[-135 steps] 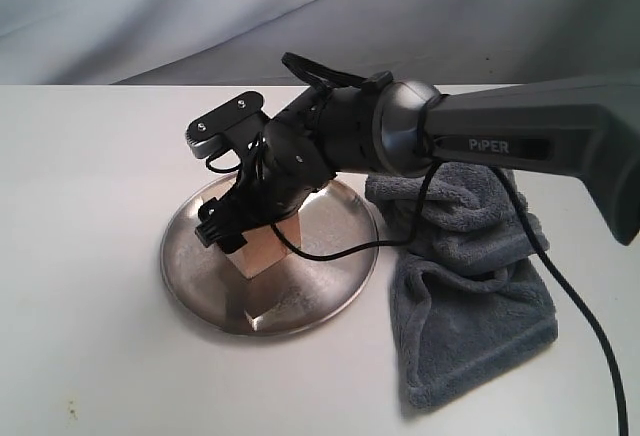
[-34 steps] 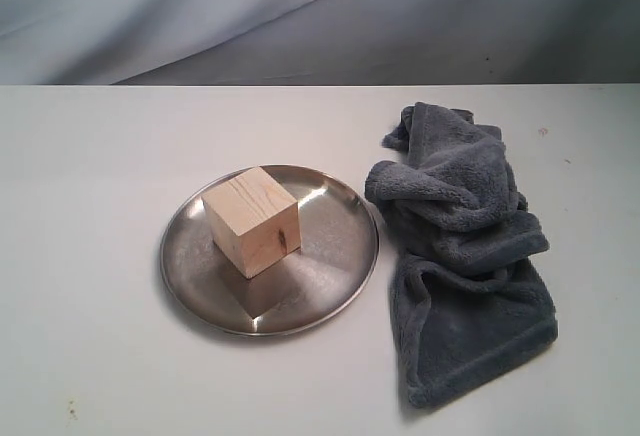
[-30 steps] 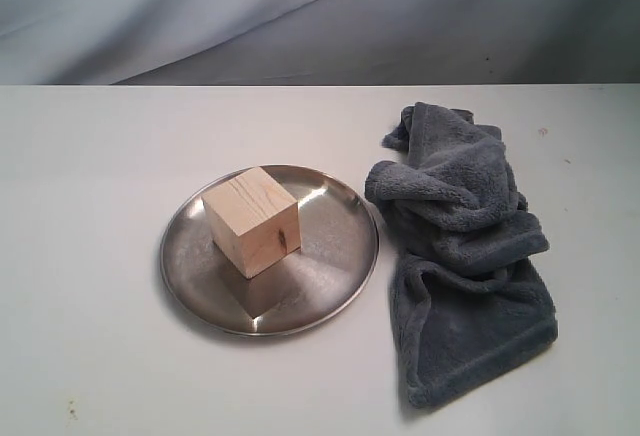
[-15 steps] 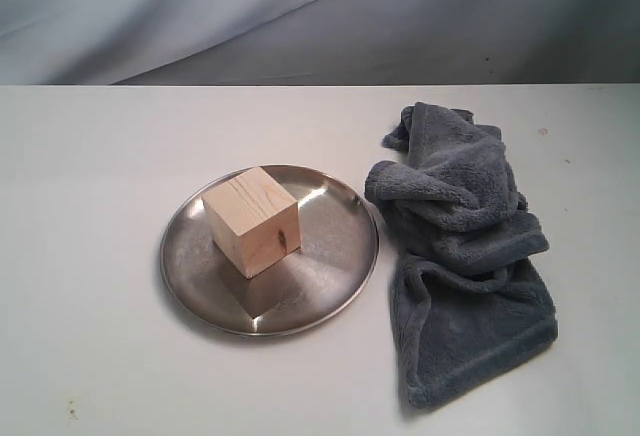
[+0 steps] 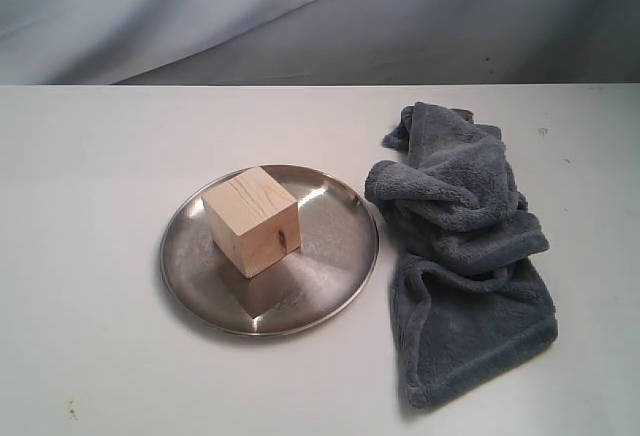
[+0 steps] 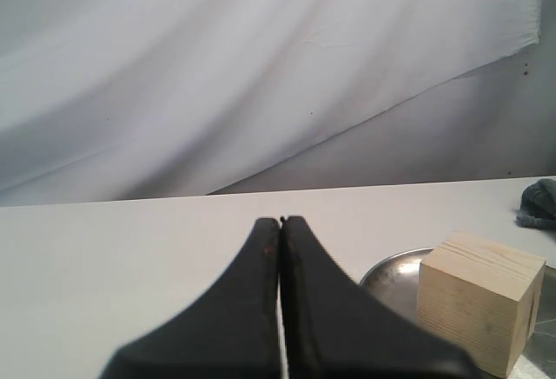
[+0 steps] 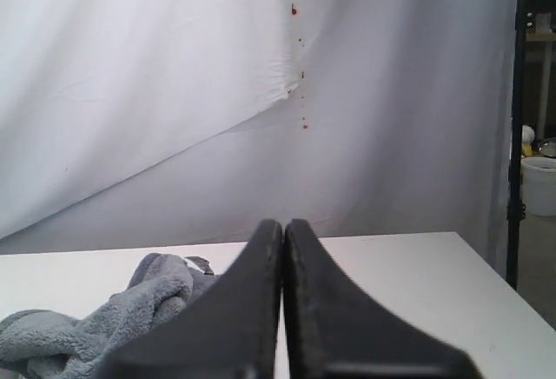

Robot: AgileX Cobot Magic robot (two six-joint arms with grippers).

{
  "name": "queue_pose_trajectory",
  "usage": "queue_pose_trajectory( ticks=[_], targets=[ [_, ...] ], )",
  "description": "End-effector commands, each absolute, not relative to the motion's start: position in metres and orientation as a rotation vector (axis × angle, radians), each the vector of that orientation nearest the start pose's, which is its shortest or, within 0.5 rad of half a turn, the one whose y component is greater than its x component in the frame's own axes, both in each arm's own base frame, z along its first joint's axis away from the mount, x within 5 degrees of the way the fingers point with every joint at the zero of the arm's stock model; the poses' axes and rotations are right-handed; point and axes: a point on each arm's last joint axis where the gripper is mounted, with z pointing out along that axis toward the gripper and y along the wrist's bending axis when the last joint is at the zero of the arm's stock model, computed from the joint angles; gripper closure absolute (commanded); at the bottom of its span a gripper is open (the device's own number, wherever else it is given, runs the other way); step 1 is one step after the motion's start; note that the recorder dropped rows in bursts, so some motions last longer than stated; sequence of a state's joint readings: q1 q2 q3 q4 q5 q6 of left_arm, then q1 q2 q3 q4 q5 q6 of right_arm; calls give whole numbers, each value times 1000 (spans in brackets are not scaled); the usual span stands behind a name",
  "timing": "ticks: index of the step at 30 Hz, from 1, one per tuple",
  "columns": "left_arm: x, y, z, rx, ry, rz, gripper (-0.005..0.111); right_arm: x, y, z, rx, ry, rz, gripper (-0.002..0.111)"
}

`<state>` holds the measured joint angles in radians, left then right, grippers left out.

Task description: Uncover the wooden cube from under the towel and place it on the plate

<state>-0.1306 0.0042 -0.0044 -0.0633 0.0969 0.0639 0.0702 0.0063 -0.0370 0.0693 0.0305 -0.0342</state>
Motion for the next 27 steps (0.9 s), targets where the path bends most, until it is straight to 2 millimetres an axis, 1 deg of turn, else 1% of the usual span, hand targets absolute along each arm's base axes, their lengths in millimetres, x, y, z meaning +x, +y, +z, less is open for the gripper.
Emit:
queue_pose_trajectory(
  ticks=[1,6,13,17,20,23,25,27],
  targets=[
    [56,-8,205,102,1567,-108,107,56,4,217,-11,1444,97,108],
    [56,-8,205,102,1567,-108,107,56,4,216,-28,1447,80,108],
    [56,-8,205,102,1567,-108,107,56,4,210,-36,1517,77,108],
    [56,-8,205,102,1567,-108,107,56,4,204,-6,1586,111,108],
    [56,-8,205,102,1567,-108,107,56,4,200,-12,1628,103,108],
    [56,-8,205,102,1567,-108,107,56,4,199,-16,1638,100,108],
    [56,-8,205,102,1567,-108,107,56,4,199,-33,1638,83,108],
    [56,-8,205,102,1567,-108,107,56,4,199,-104,1632,16,108]
  ],
)
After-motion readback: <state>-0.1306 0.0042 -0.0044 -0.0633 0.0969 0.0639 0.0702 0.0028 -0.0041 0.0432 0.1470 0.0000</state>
